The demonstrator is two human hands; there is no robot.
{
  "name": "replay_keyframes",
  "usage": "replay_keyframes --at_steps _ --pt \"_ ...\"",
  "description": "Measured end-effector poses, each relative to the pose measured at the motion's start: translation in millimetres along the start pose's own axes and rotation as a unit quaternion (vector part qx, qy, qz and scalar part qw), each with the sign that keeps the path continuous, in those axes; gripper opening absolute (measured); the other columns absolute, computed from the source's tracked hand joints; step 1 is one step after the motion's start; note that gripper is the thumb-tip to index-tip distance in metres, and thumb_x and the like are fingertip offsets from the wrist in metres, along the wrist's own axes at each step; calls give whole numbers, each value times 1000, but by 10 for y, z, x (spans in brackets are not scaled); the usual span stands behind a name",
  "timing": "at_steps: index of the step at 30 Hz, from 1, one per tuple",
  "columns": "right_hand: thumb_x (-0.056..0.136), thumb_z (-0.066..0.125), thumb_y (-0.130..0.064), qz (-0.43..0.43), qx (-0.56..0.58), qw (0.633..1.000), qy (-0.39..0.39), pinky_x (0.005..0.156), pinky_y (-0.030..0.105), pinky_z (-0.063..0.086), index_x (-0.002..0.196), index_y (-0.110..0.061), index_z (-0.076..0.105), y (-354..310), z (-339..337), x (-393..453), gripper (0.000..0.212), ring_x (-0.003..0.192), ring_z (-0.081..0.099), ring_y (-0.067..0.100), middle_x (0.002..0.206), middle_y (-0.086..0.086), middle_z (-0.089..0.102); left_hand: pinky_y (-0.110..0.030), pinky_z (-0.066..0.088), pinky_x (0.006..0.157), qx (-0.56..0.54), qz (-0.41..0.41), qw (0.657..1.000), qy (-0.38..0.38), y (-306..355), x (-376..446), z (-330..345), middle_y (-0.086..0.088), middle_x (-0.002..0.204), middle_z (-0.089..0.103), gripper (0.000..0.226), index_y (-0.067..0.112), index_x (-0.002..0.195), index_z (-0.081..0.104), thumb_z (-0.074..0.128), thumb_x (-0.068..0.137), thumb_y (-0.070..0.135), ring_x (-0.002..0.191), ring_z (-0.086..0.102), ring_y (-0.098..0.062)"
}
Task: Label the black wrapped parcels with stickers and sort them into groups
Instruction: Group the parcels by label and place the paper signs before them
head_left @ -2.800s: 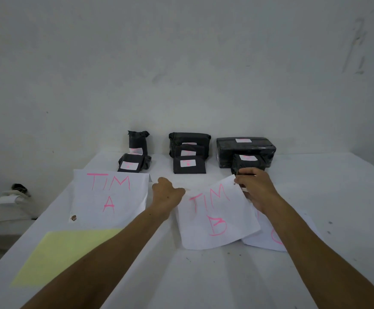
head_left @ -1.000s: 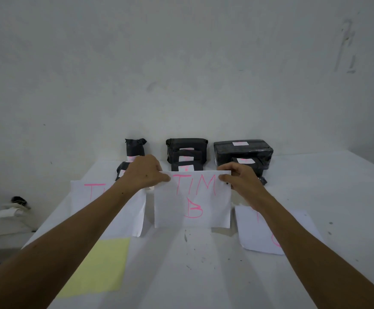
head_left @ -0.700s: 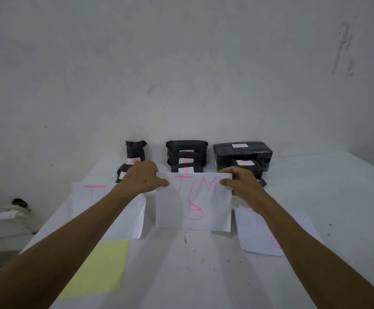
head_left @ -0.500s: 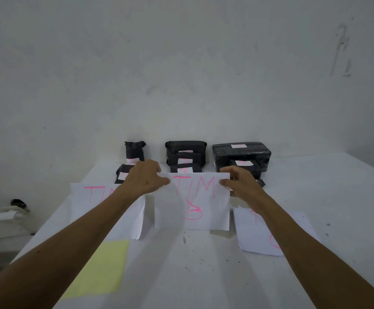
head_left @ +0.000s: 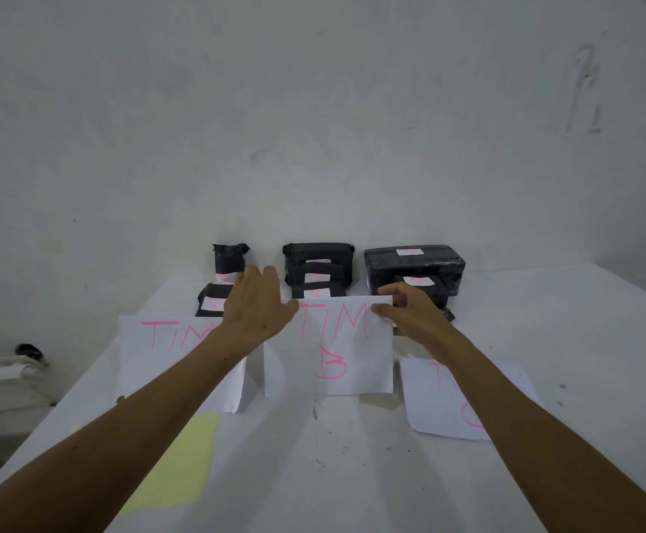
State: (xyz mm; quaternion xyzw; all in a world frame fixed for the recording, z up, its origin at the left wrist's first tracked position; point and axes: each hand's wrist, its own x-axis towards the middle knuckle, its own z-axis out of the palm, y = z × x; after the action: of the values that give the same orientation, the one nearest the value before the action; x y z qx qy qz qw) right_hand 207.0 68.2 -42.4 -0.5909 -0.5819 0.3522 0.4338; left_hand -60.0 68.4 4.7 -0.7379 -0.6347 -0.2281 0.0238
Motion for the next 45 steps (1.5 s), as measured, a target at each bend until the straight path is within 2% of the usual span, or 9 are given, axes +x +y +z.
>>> replay_keyframes --at_steps 6,12,16,21,27,33,39,42,45 --pt "97 67 -36 12 -13 998 63 81 40 62 114 -17 63 93 -298 -170 26 96 71 19 107 3 70 -34 52 84 -99 183 975 79 468 -191 140 -2 109 55 21 13 109 58 66 91 23 96 55 -20" --pt "94 68 -33 109 -208 968 83 84 34 52 106 -11 68 330 -845 -354 25 99 62 23 112 10 69 -34 55 83 -120 248 957 -93 1167 -563 549 2 97 64 16 18 108 61 59 97 29 87 60 -15" --pt "93 71 -36 180 -332 926 19 81 34 49 117 3 64 456 -1140 -539 46 91 56 24 117 20 67 -41 53 88 -86 204 957 -188 1478 -669 906 -5 113 64 31 15 118 57 58 97 38 103 60 -25" --pt "86 75 -50 244 -386 889 -39 82 34 48 132 -5 49 639 -1303 -741 69 114 57 29 133 15 56 -47 49 98 23 180 941 -285 1745 -751 1212 -16 138 45 62 9 141 41 58 95 47 127 49 -37" --pt "84 80 -43 239 -348 907 -1 90 37 55 116 -6 51 803 -1335 -786 57 102 57 27 117 15 58 -50 31 116 3 123 946 -299 1902 -858 1406 -19 131 46 49 6 123 52 56 95 45 127 45 -40" --pt "75 84 -35 231 -294 926 52 79 40 60 88 -11 54 910 -1390 -747 41 95 66 33 95 11 62 -38 48 93 -100 50 964 -242 1909 -821 1399 -18 131 37 39 5 120 52 63 92 29 118 48 -38" --pt "75 80 -25 216 -213 944 129 57 34 46 65 -12 46 951 -1499 -756 39 78 56 31 67 7 49 -30 50 80 -177 1 964 -200 1946 -753 1379 -11 125 36 32 7 116 49 66 89 13 101 54 -27" --pt "80 80 -8 222 -120 950 185 87 51 59 103 15 66 999 -1617 -741 35 98 68 43 105 29 69 -24 48 79 -223 -23 958 -177 1998 -703 1297 -11 133 34 41 9 123 49 62 87 -7 99 50 -21" --pt "84 75 2 220 28 957 185 83 42 60 107 6 70 1009 -1739 -712 25 100 70 37 114 25 70 -16 40 75 -276 -39 949 -146 2057 -646 1197 -8 138 33 50 15 128 47 64 87 -7 100 46 -15"
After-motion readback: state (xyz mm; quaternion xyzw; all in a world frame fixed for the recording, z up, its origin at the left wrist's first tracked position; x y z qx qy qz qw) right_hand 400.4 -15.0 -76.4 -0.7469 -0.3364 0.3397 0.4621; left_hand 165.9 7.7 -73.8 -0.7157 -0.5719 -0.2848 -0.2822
